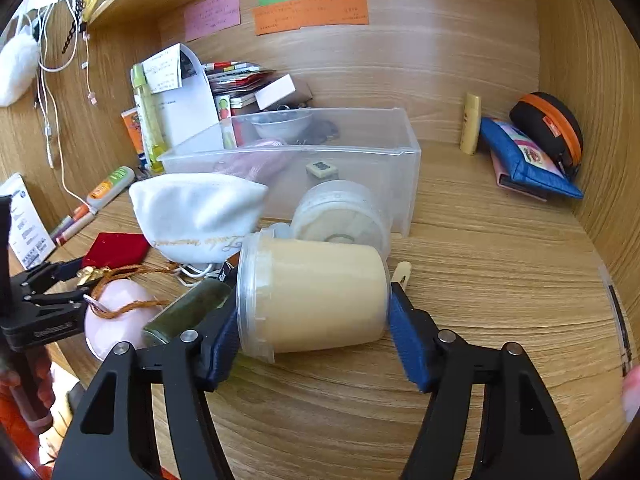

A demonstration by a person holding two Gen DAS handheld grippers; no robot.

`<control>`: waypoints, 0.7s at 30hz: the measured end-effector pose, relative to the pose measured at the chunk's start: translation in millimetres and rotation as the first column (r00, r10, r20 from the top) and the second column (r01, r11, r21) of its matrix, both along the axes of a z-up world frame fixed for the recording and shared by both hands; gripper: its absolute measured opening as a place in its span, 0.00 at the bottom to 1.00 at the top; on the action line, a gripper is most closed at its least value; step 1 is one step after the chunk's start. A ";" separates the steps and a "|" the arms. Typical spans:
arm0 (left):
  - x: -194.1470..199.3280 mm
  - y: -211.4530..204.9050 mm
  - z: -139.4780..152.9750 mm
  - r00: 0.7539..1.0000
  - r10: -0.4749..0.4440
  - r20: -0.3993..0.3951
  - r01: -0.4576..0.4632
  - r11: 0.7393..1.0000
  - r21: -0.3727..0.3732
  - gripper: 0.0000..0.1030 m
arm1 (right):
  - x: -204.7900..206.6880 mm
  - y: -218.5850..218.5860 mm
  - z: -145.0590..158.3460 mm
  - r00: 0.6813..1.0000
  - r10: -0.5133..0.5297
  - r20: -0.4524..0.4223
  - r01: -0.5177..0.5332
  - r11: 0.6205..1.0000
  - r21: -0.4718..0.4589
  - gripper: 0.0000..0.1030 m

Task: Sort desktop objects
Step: 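Grasp the red pouch's gold bow with left gripper while right gripper grasps the cream jar, then lift and carry the red pouch and cream jar over the clear box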

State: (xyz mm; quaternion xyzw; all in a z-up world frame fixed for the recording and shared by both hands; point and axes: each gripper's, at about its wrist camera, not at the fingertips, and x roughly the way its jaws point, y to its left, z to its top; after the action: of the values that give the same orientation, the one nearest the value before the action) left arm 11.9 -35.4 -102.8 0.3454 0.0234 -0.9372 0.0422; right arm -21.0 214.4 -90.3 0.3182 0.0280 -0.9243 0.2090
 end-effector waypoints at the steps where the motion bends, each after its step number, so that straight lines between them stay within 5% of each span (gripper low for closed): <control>1: -0.1 -1.1 0.3 1.000 0.006 -0.003 -0.006 1.000 0.001 0.54 | 0.0 -0.1 0.2 1.000 0.000 -0.001 0.000 1.000 0.002 0.61; 9: 0.7 -16.8 3.2 0.999 0.039 -0.014 -0.038 0.997 0.074 0.41 | 2.9 7.5 9.9 1.000 0.027 0.005 -0.027 0.999 -0.043 0.61; 21: 10.6 -27.9 20.6 0.996 0.061 -0.068 -0.054 0.994 0.095 0.38 | 4.2 16.7 19.5 1.000 0.029 0.008 -0.028 0.997 -0.071 0.60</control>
State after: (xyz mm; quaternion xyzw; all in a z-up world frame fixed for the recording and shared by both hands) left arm 22.5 -63.3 -82.2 0.3130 0.0783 -0.9451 0.0523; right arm -16.8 231.1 -70.8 0.3142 -0.0014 -0.9202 0.2336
